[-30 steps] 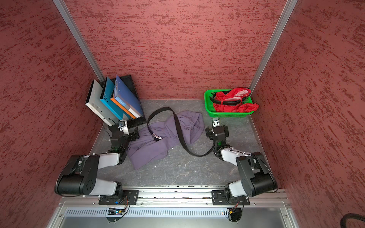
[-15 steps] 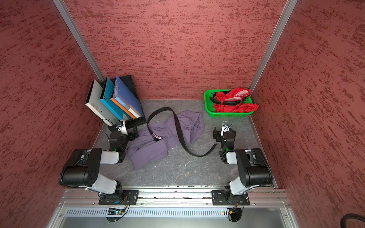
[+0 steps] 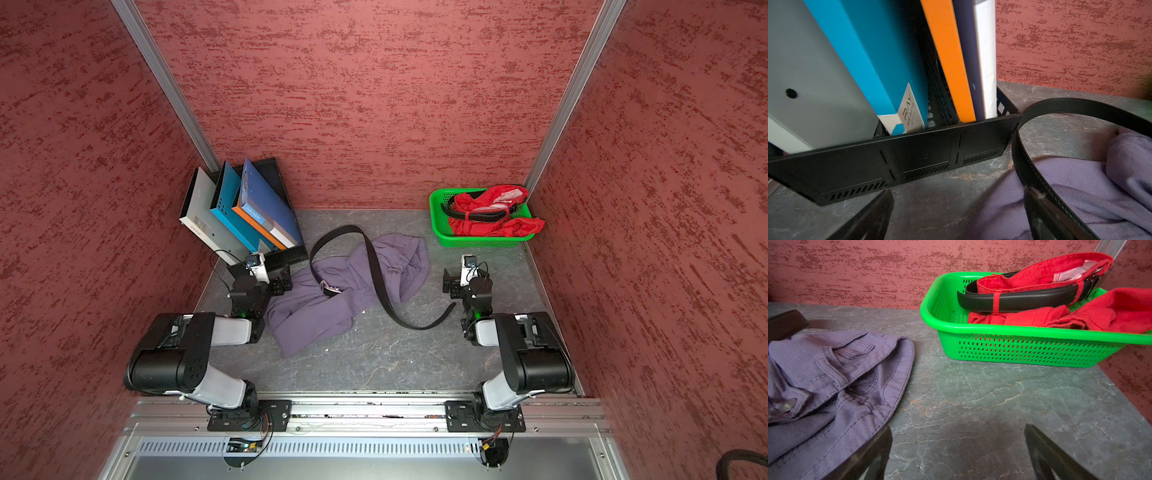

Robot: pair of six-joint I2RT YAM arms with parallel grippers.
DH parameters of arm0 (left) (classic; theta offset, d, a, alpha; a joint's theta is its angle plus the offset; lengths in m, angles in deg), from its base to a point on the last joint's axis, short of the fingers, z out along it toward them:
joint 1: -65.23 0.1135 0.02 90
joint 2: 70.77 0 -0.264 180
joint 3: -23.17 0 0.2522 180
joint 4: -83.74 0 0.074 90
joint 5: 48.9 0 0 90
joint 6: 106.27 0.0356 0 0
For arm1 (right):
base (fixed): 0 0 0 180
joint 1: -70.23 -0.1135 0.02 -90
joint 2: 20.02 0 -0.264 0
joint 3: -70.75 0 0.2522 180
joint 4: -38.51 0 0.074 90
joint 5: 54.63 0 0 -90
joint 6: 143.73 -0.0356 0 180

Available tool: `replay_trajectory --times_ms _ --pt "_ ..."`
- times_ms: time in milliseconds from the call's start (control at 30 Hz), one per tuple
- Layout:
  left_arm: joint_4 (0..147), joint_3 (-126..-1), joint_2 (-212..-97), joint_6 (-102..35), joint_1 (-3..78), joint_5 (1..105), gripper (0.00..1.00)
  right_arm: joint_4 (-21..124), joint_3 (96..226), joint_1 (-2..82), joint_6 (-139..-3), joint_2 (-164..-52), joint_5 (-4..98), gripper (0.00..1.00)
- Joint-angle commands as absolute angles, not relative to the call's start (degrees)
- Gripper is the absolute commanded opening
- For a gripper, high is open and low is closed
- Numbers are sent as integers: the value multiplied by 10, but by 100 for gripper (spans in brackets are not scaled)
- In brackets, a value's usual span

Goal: Remove the belt from the trousers
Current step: Reset both arms

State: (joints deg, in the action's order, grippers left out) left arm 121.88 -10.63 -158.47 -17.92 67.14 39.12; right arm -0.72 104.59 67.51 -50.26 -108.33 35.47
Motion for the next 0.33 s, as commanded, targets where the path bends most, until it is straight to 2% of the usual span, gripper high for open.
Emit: replay_trajectory --times_ms 0,300 --pt "1225 -116 -1582 -176 670 386 100 -10 1060 678 -500 -1084 370 99" --pt "1225 -116 -1582 -175 670 386 100 0 1066 687 -507 -1084 382 99"
